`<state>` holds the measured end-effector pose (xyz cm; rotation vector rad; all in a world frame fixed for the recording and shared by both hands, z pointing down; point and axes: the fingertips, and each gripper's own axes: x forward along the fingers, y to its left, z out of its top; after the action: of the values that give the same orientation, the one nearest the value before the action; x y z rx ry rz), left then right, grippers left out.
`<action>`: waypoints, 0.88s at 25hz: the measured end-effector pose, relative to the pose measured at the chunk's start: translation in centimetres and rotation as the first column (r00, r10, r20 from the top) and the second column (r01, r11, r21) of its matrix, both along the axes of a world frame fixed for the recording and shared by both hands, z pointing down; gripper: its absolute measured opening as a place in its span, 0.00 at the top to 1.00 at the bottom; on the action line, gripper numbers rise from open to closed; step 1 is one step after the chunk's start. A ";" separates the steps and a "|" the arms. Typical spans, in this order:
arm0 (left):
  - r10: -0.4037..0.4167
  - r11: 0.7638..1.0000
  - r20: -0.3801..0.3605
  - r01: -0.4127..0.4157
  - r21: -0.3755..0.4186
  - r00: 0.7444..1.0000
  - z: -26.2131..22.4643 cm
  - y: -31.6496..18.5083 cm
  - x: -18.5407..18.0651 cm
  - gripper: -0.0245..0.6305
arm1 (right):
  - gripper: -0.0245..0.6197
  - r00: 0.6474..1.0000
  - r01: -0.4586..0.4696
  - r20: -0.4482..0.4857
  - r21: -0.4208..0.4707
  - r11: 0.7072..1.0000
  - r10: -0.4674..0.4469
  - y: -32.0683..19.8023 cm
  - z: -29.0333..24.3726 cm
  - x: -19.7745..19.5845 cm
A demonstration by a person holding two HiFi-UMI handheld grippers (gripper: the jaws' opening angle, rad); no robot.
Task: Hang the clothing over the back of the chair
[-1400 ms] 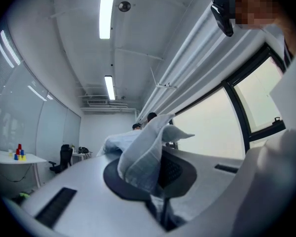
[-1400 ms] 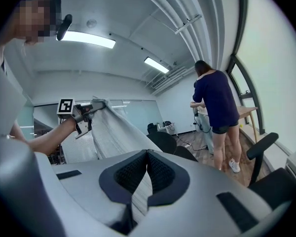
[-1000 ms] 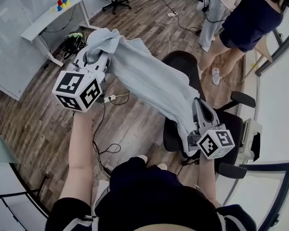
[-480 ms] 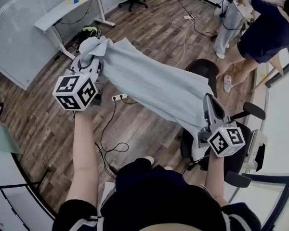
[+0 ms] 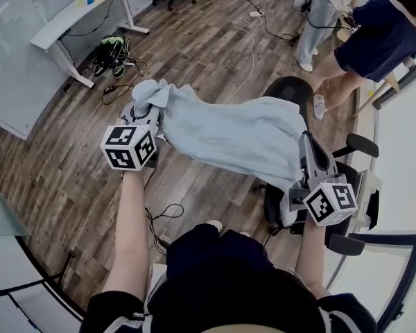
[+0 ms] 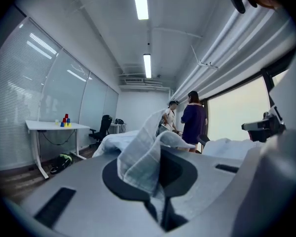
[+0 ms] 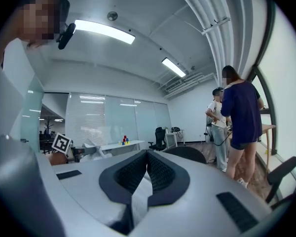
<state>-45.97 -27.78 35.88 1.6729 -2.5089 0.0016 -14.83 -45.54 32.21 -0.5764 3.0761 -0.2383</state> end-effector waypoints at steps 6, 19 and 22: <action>0.095 0.994 -0.063 -0.097 -0.041 0.993 5.6 -2.1 3.5 0.91 | 0.92 0.998 -0.052 -0.034 -0.007 0.999 0.052 0.1 0.5 1.9; 0.241 0.949 -0.203 -0.274 -0.155 0.949 15.2 -3.6 9.8 0.71 | 0.92 0.983 -0.180 -0.056 -0.053 0.982 0.177 1.1 3.4 6.5; 0.304 0.920 -0.208 -0.343 -0.190 0.930 17.4 -3.1 11.5 0.49 | 0.92 0.979 -0.196 -0.064 -0.062 0.979 0.192 1.9 4.2 7.2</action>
<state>-34.50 -30.89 53.27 1.8792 -1.9970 0.1553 -7.58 -43.69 36.42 -0.8961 3.0467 -0.3297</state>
